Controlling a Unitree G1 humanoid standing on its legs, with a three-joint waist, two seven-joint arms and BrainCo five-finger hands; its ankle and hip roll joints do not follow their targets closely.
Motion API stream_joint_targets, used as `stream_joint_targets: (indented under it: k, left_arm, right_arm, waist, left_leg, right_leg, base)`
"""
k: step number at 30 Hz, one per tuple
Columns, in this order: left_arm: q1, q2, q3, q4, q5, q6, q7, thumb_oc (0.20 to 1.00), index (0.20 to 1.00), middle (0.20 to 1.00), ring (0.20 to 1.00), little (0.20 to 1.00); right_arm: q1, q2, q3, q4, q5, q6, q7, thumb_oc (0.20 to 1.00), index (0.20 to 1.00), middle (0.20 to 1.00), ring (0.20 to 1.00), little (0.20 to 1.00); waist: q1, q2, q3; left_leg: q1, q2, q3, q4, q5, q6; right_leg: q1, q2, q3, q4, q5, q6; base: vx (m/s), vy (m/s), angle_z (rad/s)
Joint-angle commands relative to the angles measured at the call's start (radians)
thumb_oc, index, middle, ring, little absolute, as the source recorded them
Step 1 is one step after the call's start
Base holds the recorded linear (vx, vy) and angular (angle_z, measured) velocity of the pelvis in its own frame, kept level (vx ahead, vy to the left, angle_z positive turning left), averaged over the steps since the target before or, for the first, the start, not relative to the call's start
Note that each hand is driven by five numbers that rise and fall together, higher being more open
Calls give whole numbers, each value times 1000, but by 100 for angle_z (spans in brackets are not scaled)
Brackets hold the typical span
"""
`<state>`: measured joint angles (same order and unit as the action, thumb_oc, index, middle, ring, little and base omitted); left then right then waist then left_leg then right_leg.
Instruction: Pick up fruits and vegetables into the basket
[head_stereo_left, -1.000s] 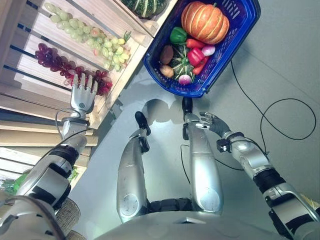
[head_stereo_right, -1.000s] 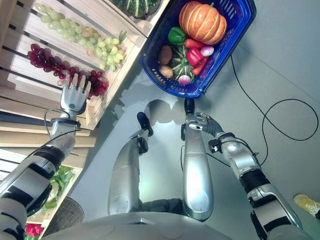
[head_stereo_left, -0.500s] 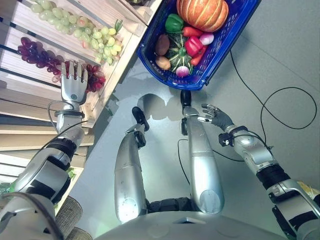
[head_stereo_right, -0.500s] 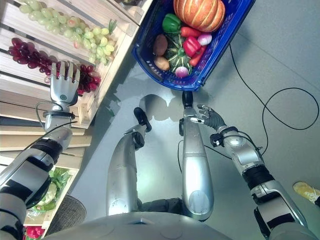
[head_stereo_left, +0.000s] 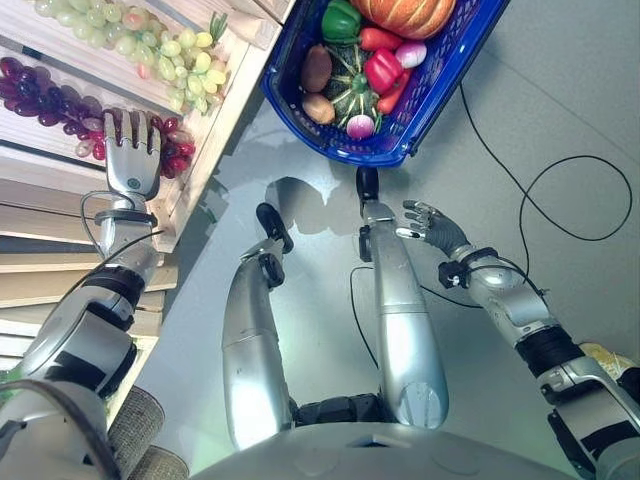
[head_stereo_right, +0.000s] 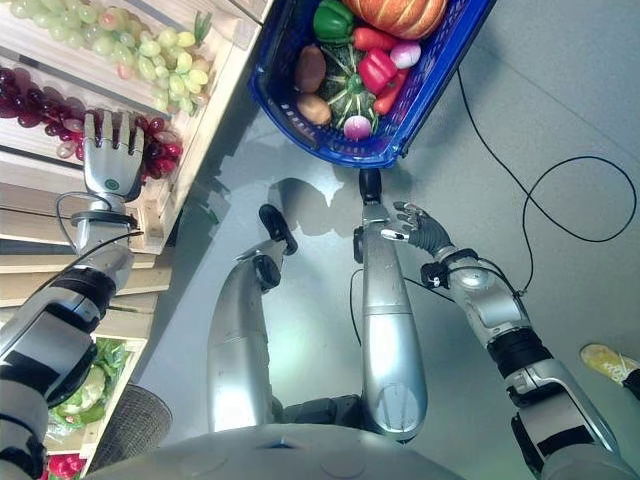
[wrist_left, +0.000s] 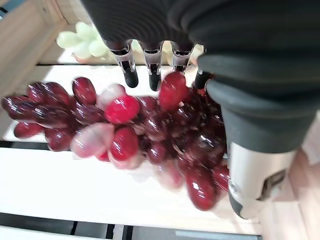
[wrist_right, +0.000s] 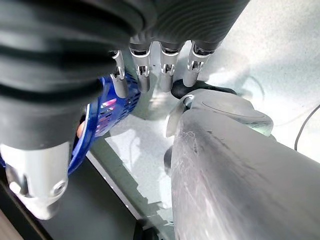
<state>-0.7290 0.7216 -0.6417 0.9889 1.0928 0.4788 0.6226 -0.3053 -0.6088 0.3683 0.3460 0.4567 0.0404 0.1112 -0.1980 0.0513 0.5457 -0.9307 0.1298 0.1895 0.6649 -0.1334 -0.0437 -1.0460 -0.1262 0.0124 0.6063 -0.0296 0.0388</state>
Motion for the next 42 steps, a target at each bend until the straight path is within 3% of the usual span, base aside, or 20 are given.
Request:
stream_joint_targets:
  k: [1,12,22,23,24,34,42]
  left_arm:
    - [41,79,6,57,-32,54,-19,1000,1000,1000,1000,1000]
    - [15,82,-3,96,-109,114,32,1000,1000,1000,1000,1000]
    - [-5,92,8,129,-163,167,9,1000,1000,1000,1000,1000]
    - [-6,91,8,136,-166,165,1,357,357,357,357,357]
    - [-4,89,8,140,-167,168,-8,200,200,200,200,200]
    - [38,58,18,150,-187,172,-5,200,200,200,200,200]
    - [75,54,54,122,-272,140,95,200,200,200,200,200]
  right_arm:
    - [52,-29,48,-96,50,-38,-11,1000,1000,1000,1000,1000]
    - [59,-47,53,-112,78,-72,-15,1000,1000,1000,1000,1000]
    - [60,-57,53,-114,97,-97,-15,1000,1000,1000,1000,1000]
    - [61,-57,53,-114,99,-98,-16,1000,1000,1000,1000,1000]
    - [61,-56,54,-114,100,-100,-18,1000,1000,1000,1000,1000]
    - [62,-52,58,-110,92,-129,-22,1000,1000,1000,1000,1000]
    - [69,-56,41,-131,76,-150,-41,1000,1000,1000,1000,1000]
  waist:
    - [-17,-6,-26]
    - [-24,-14,-26]
    - [-24,-19,-26]
    - [-24,-20,-26]
    - [-23,-20,-26]
    - [-18,-22,-26]
    - [-10,-22,-26]
  left_leg:
    - [-63,-44,-42,-20,-19,-2]
    - [-124,-47,-55,11,-29,1]
    - [-154,-48,-62,20,-28,0]
    - [-157,-48,-63,21,-28,0]
    - [-160,-49,-65,23,-29,0]
    - [-140,-48,-64,4,-21,-3]
    - [-107,-46,-59,-18,-13,-8]
  right_leg:
    - [-23,28,-7,36,-66,36]
    - [-82,36,2,61,-68,31]
    - [-109,38,0,71,-68,28]
    - [-112,38,0,71,-68,27]
    - [-115,38,0,73,-67,27]
    - [-93,36,-8,57,-66,26]
    - [-59,32,-15,40,-68,24]
  base:
    - [16,9,-4]
    - [1,1,0]
    - [0,0,0]
    - [0,0,0]
    - [0,0,0]
    - [0,0,0]
    - [0,0,0]
